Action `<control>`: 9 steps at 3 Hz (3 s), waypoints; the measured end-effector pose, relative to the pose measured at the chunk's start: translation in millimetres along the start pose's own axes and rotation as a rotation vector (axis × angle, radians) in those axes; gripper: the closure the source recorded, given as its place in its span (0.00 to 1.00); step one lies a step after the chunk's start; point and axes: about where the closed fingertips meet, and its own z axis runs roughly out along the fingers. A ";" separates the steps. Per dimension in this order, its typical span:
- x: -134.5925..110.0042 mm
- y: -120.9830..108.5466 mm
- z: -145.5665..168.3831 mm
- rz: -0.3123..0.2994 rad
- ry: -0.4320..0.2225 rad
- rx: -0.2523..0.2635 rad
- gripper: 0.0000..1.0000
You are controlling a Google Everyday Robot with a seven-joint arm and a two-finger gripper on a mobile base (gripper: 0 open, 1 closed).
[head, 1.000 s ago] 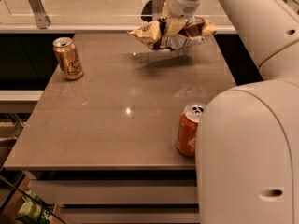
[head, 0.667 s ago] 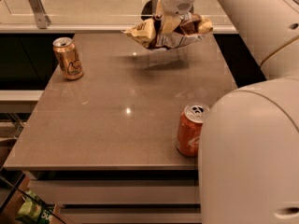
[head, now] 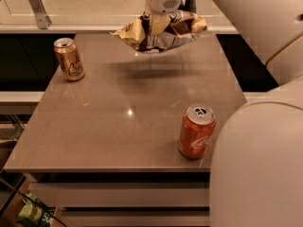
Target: Move brown chip bag near orange can
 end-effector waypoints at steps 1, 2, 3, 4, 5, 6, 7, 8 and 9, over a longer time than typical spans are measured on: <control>-21.4 9.0 -5.2 0.005 0.020 -0.004 1.00; -38.2 21.3 -5.1 0.024 0.025 0.006 1.00; -52.4 32.5 -1.8 0.038 0.019 0.017 1.00; -60.9 39.2 7.9 0.045 -0.031 0.022 1.00; -69.6 41.8 15.9 0.038 -0.074 0.017 1.00; -76.5 41.4 28.5 0.036 -0.126 0.003 1.00; -82.0 37.9 42.4 0.036 -0.170 -0.014 1.00; -86.3 35.8 64.3 0.042 -0.251 -0.039 1.00; -88.4 36.6 68.0 0.043 -0.258 -0.046 0.85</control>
Offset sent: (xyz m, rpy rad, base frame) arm -0.0555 0.0431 -0.0097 0.0013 -0.0170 -0.0582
